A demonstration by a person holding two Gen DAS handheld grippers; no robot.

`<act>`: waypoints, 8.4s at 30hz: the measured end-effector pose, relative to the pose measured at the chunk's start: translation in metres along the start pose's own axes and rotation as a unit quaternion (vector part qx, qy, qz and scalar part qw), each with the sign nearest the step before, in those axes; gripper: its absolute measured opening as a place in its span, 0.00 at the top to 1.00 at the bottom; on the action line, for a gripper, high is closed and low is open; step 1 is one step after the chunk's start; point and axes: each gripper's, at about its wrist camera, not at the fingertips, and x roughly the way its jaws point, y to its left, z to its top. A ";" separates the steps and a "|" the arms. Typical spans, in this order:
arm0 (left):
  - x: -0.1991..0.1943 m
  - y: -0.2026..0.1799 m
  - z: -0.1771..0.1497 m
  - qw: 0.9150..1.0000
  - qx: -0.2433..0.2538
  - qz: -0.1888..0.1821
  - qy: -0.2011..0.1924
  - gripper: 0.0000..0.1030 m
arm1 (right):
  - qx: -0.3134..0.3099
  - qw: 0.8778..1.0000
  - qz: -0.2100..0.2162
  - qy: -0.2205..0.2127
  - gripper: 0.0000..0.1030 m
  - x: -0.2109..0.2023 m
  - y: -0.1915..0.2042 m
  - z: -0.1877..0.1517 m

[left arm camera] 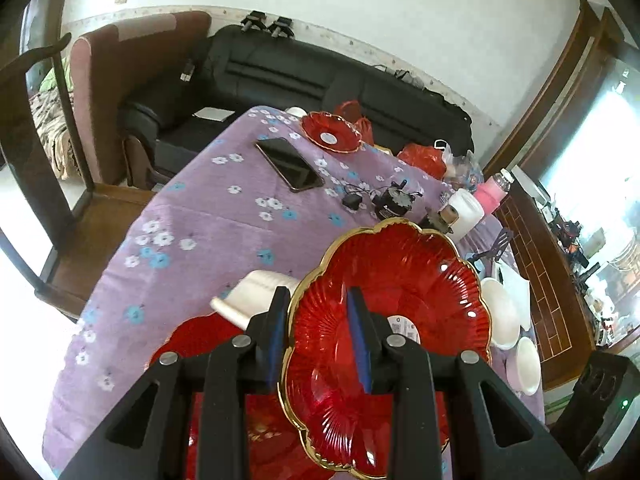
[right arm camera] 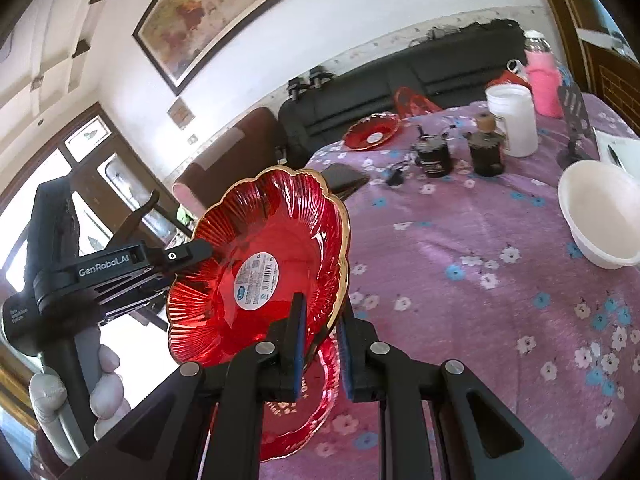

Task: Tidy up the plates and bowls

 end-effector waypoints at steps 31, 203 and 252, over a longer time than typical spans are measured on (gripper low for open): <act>0.022 0.094 -0.102 0.991 -0.091 0.097 0.032 0.73 | -0.036 0.988 -0.014 0.151 0.84 0.090 0.021 -0.082; 0.011 -0.120 -0.143 0.989 0.141 0.026 0.032 0.81 | -0.014 0.993 -0.114 0.031 0.86 -0.068 -0.070 -0.048; -0.124 -0.052 -0.172 0.937 0.085 0.231 -0.248 0.00 | -0.062 0.993 -0.065 -0.070 0.44 -0.056 0.026 -0.087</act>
